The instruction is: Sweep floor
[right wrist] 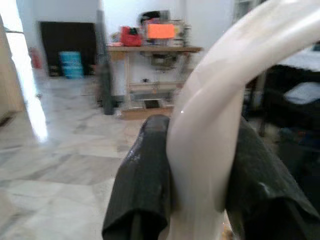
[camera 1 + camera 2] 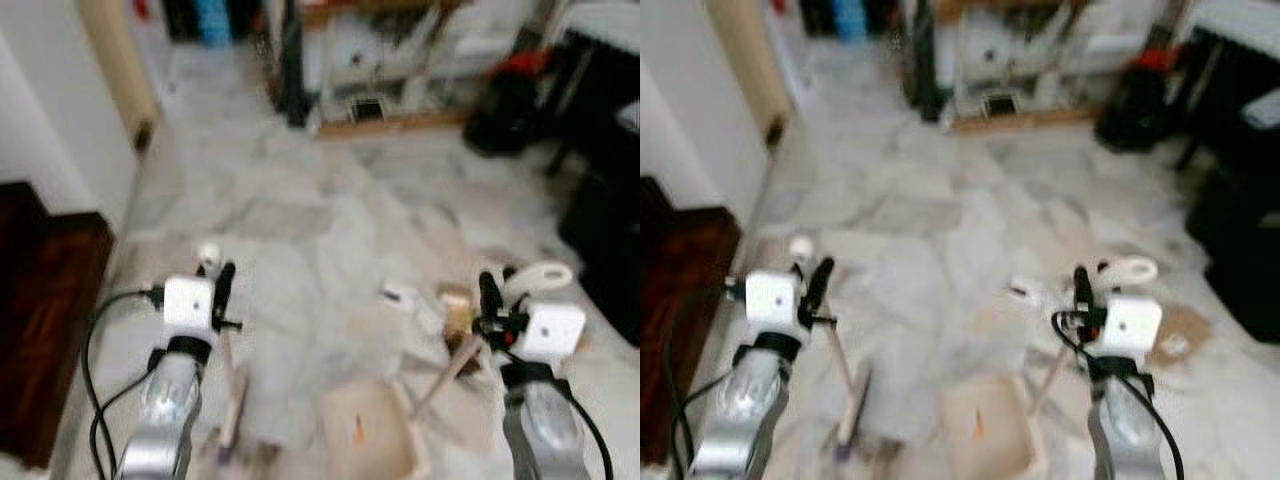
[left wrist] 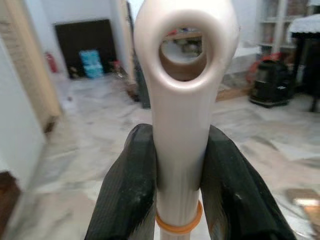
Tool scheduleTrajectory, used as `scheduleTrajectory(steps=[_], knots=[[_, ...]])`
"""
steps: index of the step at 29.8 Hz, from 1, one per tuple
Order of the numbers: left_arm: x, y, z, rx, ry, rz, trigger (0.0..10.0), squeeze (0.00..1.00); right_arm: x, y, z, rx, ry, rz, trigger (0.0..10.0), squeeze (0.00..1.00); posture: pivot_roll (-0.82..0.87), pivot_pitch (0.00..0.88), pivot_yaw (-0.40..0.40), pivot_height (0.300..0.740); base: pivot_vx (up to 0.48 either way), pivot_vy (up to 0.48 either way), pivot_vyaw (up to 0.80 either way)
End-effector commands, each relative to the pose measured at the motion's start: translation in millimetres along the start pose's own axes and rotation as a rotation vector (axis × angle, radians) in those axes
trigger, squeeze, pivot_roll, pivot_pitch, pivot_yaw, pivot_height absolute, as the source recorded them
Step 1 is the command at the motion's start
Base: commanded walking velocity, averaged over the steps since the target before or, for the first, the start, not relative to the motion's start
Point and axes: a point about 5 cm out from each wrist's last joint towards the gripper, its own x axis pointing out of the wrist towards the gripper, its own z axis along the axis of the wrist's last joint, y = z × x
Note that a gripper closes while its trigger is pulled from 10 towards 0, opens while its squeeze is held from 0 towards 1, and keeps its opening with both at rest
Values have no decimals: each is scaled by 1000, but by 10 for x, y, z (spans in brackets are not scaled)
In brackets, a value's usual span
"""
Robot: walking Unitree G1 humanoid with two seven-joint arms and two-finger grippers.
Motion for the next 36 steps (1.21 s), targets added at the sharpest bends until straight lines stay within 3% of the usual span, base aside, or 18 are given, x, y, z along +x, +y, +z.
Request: scheduleTrajectory(steps=[1, 18, 26, 31, 36], knots=[[25, 62, 115, 29, -56, 21, 10000, 0, 33, -5, 118, 3, -51, 4, 10000, 0, -20, 0, 14, 740, 0, 0, -800], [-22, -104, 63, -16, -34, -3, 10000, 0, -1, -144, 190, -9, -55, -9, 10000, 0, -67, 0, 7, 740, 0, 0, -780], [25, -42, 131, -13, -50, -18, 10000, 0, 49, -112, 190, 5, -67, -34, 10000, 0, -23, 0, 20, 740, 0, 0, 0], [77, 38, 93, 14, -37, 4, 10000, 0, 91, 11, 184, 18, -60, 6, 10000, 0, -39, 0, 8, 740, 0, 0, 0], [79, 39, 117, 12, -42, 20, 10000, 0, 101, -41, 180, 12, -57, 0, 10000, 0, -23, 0, 14, 740, 0, 0, 0]])
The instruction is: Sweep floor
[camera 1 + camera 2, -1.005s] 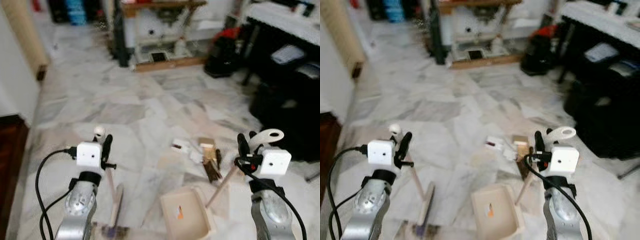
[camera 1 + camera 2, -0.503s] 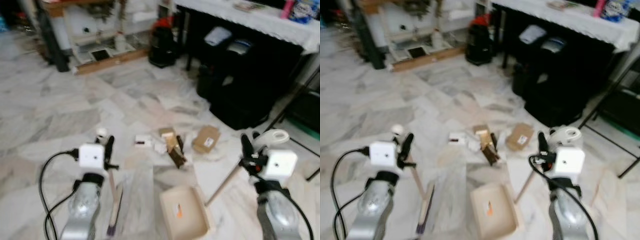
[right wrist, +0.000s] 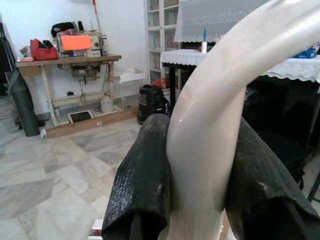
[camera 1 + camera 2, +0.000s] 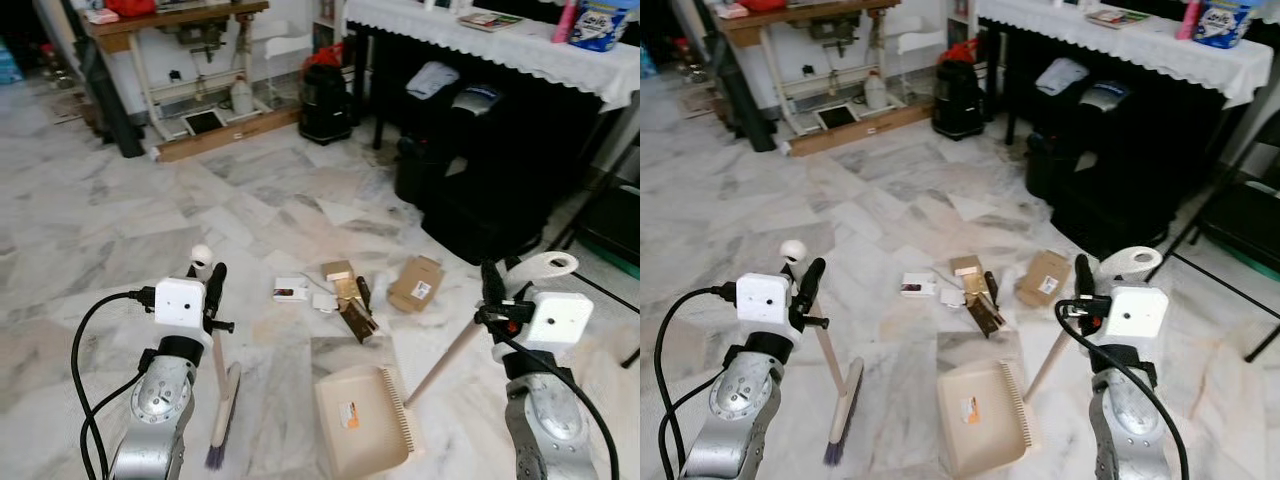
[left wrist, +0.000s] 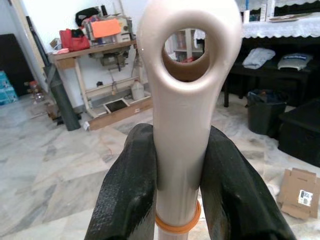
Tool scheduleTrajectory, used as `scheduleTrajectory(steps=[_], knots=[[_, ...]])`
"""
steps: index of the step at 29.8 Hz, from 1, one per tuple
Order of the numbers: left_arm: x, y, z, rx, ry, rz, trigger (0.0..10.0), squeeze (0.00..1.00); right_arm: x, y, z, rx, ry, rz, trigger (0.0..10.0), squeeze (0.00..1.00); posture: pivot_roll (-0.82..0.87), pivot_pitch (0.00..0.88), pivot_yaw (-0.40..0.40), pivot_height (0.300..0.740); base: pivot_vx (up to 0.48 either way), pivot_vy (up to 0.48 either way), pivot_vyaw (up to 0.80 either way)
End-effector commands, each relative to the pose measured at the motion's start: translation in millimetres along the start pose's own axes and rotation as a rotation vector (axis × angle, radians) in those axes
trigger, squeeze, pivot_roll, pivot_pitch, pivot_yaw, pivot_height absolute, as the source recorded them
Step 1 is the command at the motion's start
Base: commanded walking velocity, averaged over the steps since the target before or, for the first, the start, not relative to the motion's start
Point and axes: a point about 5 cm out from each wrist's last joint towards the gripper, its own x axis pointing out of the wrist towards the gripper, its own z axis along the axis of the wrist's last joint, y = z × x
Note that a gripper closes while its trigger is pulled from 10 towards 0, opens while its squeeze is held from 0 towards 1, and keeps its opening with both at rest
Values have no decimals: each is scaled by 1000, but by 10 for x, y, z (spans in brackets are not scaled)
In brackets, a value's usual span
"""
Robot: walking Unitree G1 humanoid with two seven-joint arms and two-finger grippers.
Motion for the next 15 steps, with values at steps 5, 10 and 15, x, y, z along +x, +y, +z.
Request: scheduleTrajectory(steps=[5, 10, 15], knots=[[23, 43, 69, 13, -28, 0, 10000, 0, 55, -60, 95, -9, -40, -21, 10000, 0, -31, 0, 24, 740, 0, 0, 0], [20, 37, 72, 26, -28, -11, 10000, 0, 30, -17, 45, 0, -23, -9, 10000, 0, -22, 0, 19, 740, 208, 0, 0], [-1, 16, 66, 25, -28, -9, 10000, 0, 43, 24, 43, 6, -20, 7, 10000, 0, -23, 0, 11, 740, 97, 0, 0]])
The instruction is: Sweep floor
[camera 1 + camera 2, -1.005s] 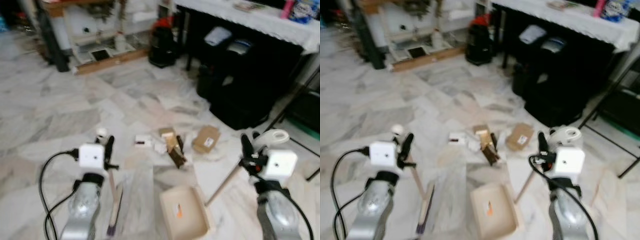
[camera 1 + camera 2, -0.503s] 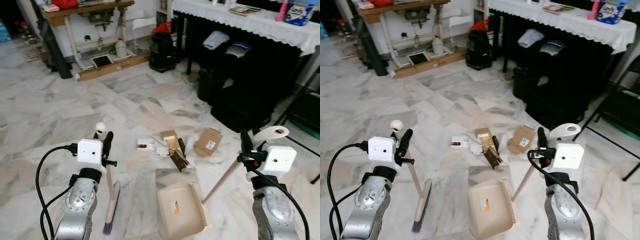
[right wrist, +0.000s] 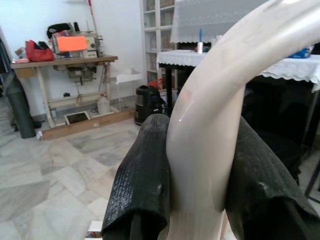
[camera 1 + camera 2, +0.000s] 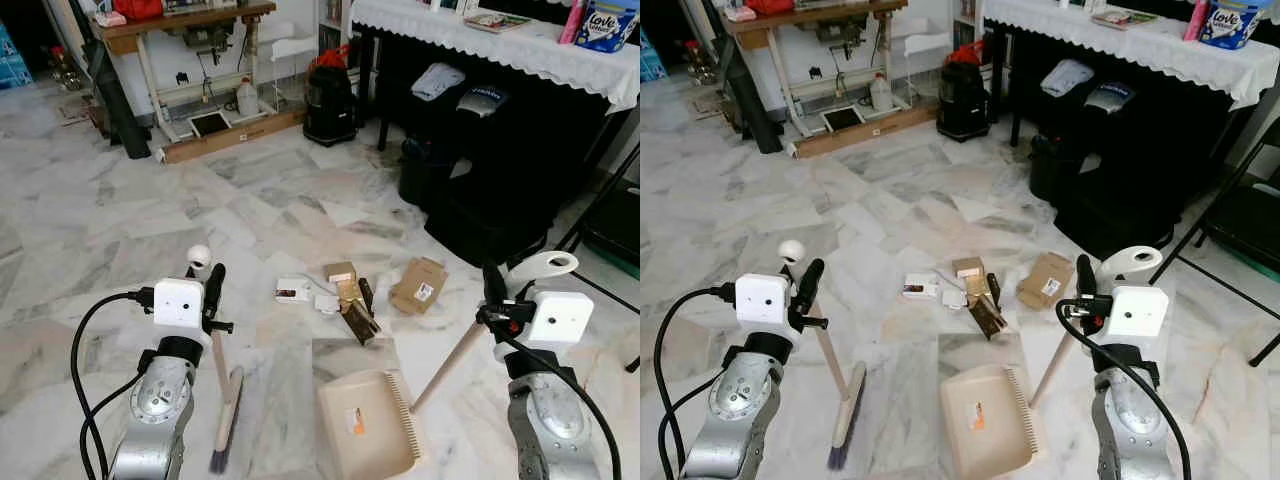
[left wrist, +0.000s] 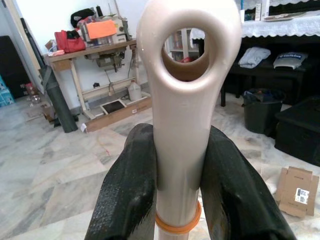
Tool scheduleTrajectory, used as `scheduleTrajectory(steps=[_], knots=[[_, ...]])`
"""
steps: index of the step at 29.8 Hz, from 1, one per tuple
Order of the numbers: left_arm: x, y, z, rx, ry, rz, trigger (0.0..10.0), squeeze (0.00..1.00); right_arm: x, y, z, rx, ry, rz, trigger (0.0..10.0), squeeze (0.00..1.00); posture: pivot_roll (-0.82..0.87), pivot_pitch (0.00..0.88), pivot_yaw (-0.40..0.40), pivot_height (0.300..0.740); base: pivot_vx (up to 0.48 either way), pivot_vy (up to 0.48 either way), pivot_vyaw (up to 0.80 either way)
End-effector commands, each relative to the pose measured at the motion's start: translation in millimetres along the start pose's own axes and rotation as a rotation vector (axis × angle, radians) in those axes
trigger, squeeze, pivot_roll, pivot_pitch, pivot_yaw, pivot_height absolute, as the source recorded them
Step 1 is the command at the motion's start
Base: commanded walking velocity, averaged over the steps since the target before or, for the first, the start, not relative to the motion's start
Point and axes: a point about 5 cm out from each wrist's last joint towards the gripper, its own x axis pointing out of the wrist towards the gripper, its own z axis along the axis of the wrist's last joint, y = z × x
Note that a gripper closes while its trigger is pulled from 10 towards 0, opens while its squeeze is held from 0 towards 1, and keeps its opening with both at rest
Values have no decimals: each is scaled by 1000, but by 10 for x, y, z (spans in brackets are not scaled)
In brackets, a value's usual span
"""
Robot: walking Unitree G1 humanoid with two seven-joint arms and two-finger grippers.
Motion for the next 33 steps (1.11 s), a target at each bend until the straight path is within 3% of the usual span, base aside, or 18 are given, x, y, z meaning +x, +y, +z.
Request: scheduleTrajectory(steps=[1, 8, 11, 18, 33], knots=[[4, 14, 76, 18, -37, 4, 10000, 0, 41, 21, 60, 4, -26, 9, 10000, 0, -24, 0, 11, 740, 0, 0, 0], [-5, -26, 62, 23, -31, -3, 10000, 0, 54, 0, 105, -47, -50, 14, 10000, 0, -28, 0, 3, 740, 0, -112, 114], [-13, -28, 59, 24, -30, 2, 10000, 0, 59, 7, 120, -41, -52, 20, 10000, 0, -31, 0, -2, 740, 0, -280, 800], [-37, -35, 39, 25, -22, 5, 10000, 0, 58, -27, 125, -3, -59, 12, 10000, 0, -32, 0, -6, 740, 0, -309, 0], [-45, -43, 35, 22, -15, 8, 10000, 0, 54, 6, 110, -20, -38, 36, 10000, 0, -32, 0, -6, 740, 0, -337, 0]])
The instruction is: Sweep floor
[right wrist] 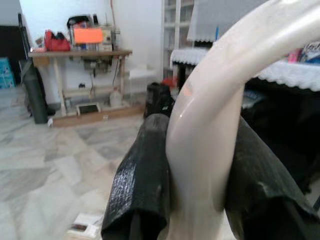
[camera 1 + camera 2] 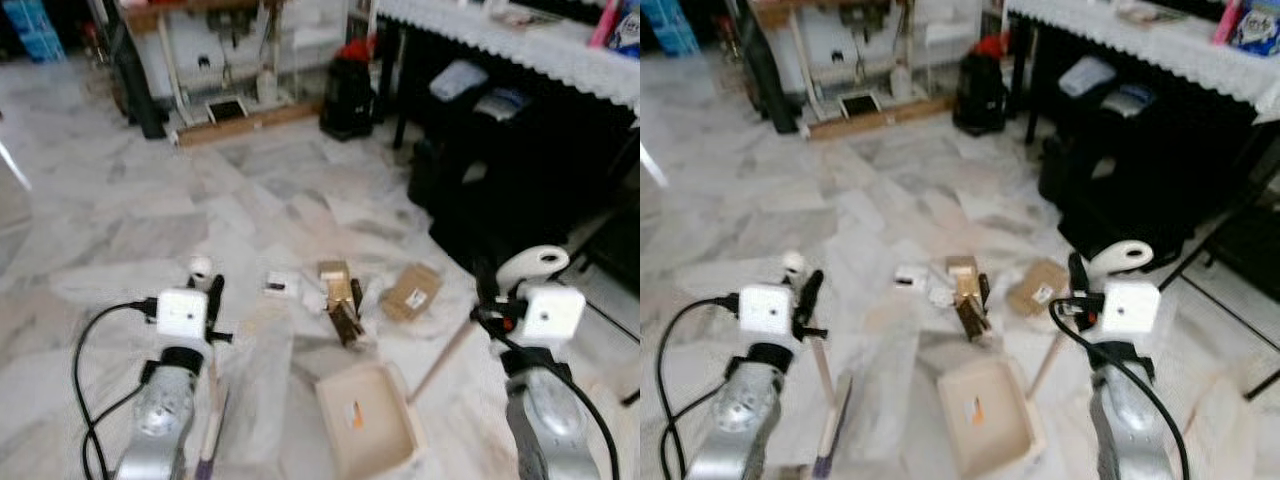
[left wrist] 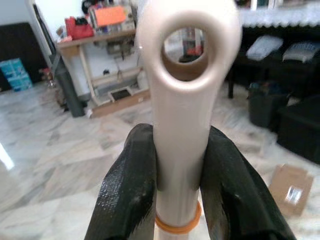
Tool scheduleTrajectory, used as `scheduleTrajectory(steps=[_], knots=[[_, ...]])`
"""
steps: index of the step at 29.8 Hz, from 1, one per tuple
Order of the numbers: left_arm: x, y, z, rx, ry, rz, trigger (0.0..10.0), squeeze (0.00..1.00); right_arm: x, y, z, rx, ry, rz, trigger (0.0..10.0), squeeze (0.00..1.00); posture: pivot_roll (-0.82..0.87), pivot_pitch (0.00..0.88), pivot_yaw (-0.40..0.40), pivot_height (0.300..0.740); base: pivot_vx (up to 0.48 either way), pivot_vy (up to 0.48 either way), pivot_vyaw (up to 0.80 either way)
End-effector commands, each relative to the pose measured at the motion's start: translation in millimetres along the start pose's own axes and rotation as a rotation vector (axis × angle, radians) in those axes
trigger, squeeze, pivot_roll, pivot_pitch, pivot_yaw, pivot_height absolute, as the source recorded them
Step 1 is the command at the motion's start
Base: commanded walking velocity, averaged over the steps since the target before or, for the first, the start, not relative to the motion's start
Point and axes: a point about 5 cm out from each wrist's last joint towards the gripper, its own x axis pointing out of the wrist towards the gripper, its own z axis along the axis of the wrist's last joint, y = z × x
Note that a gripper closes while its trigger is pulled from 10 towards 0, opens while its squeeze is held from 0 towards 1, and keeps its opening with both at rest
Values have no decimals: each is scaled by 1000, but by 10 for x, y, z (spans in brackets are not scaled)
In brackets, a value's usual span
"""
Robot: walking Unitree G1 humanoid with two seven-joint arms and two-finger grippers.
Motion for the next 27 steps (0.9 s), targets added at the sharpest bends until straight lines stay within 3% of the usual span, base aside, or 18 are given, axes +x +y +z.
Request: scheduleTrajectory(steps=[1, 12, 27], knots=[[20, 61, 95, 13, -43, 18, 10000, 0, 36, 53, 94, 11, -45, 13, 10000, 0, -33, 0, -7, 740, 0, -334, 0], [15, 34, 86, 5, -36, 14, 10000, 0, 33, 48, 107, 18, -43, 11, 10000, 0, -41, 0, -7, 740, 0, -317, 197], [15, 33, 96, -26, -41, 23, 10000, 0, 41, 68, 100, 26, -32, 24, 10000, 0, -39, 0, -17, 740, 0, 0, 0]])
